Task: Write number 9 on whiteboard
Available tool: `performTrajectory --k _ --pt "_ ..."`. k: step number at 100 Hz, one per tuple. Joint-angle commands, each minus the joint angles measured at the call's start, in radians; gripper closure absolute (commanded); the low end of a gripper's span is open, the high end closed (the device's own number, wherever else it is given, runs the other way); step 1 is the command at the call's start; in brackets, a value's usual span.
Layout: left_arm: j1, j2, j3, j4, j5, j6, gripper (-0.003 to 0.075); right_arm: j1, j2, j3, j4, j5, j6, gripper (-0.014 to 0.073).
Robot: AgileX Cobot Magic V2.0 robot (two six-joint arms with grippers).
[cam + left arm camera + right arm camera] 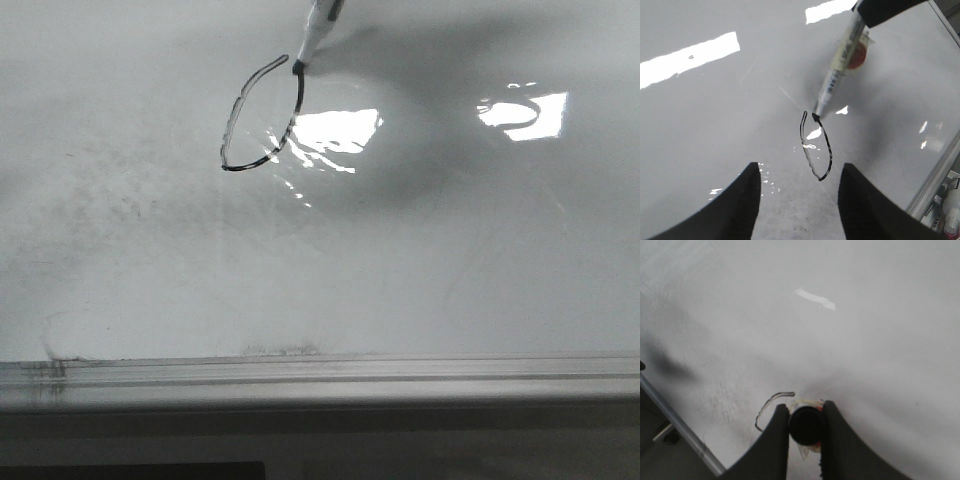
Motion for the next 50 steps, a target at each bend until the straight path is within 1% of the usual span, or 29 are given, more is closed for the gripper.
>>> performTrajectory --k 1,10,24,31,41,50 --pt "0.001 -0.003 -0.031 -0.01 -0.077 -0.011 0.0385 0.005 -0.012 0.054 -0.02 0.009 0.006 0.0636" --pt "0.001 -0.003 -0.031 -0.01 -0.068 -0.011 0.0385 0.031 -0.025 0.135 0.021 -0.023 0.006 0.0636" --pt "-0.017 0.004 -0.031 -0.01 -0.054 -0.011 0.0385 0.067 -0.043 0.117 0.036 -0.028 0.006 0.0636" --pt "-0.052 0.027 -0.031 -0.006 -0.054 -0.011 0.0385 0.106 -0.045 0.084 0.036 -0.027 0.006 0.0636" --pt "-0.129 0.086 -0.031 -0.004 -0.056 -0.011 0.0385 0.166 -0.039 0.054 0.038 -0.077 0.006 0.0636" --pt "-0.195 0.146 -0.031 -0.002 -0.093 -0.011 0.0385 0.211 -0.031 0.042 0.048 -0.102 0.011 0.0636"
